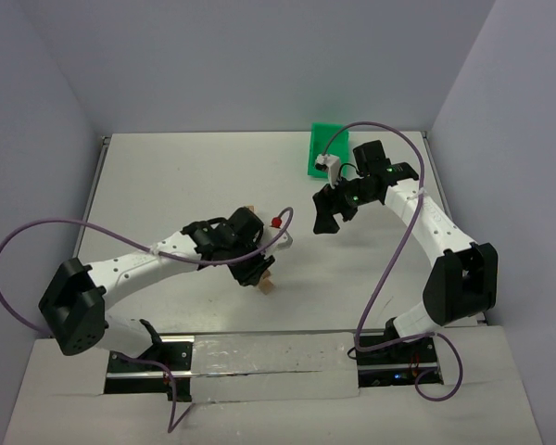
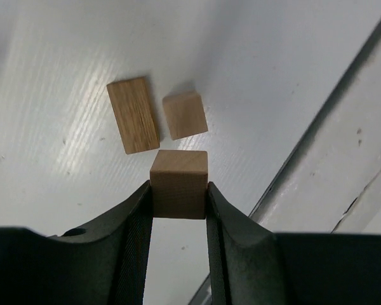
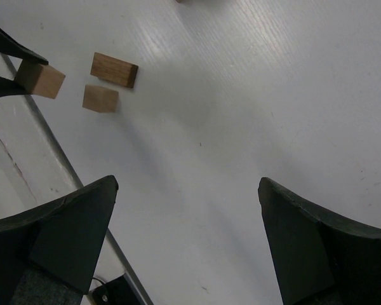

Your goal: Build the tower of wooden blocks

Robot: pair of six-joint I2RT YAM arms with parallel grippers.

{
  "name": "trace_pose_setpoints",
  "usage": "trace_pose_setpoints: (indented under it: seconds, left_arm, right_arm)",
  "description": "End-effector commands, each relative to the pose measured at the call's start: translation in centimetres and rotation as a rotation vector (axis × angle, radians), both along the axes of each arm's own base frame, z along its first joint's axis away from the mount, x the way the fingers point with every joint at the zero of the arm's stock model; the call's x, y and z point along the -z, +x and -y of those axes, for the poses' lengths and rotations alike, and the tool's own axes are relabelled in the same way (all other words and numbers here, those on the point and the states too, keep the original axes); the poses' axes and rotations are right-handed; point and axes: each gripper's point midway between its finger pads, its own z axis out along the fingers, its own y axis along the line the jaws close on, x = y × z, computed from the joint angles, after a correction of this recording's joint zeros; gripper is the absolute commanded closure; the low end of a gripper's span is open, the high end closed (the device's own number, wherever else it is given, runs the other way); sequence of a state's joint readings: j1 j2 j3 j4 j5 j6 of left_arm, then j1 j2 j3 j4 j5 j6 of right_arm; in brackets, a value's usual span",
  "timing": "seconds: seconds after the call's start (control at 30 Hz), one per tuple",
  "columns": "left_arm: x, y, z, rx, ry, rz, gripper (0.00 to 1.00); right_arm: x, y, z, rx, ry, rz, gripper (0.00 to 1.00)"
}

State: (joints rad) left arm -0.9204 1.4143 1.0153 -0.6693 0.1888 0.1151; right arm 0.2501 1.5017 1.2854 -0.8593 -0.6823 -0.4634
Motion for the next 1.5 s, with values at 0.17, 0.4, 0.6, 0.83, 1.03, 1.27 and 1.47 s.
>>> trace_pose_setpoints:
  seconds: [0.17,0.4,0.6,0.83,1.03,1.27,1.47]
  left_arm:
    - [3.3,-1.8,-0.7,-0.331,0.103,-0.124,1.0]
    - [3.9,-3.7,0.7,-0.34,0.076,-0.145,1.0]
    - [5.1,-3.2,1.4,-0.39,0.091,-0.154,1.0]
    - [5.7,-2.4,2.1,-0.408,0.089,-0.136,1.0]
    - [6.4,-0.9,2.6,-0.414,0.092,-0.076,1.0]
    - [6.8,0.7,3.4,-0.4,0.081,-0.012,1.0]
    - [6.8,2.1,4.3,-0.383,0.069,0.035,1.0]
  right_arm:
    - [-1.7,0.3,0.3,0.02,0.027,0.058,0.0]
    - [-2.0,0.7,0.6,0.032,0.04,0.06,0.0]
    - [-2.3,0.9,1.0,0.043,0.037,0.07,0.0]
    - [-2.3,1.0,1.3,0.046,0.038,0.074,0.0]
    - [-2.1,1.0,1.7,0.049,0.035,0.071,0.0]
    - [-2.0,1.2,1.7,0.045,0.034,0.067,0.0]
    - [-1.7,1.1,1.7,0.04,0.035,0.055,0.0]
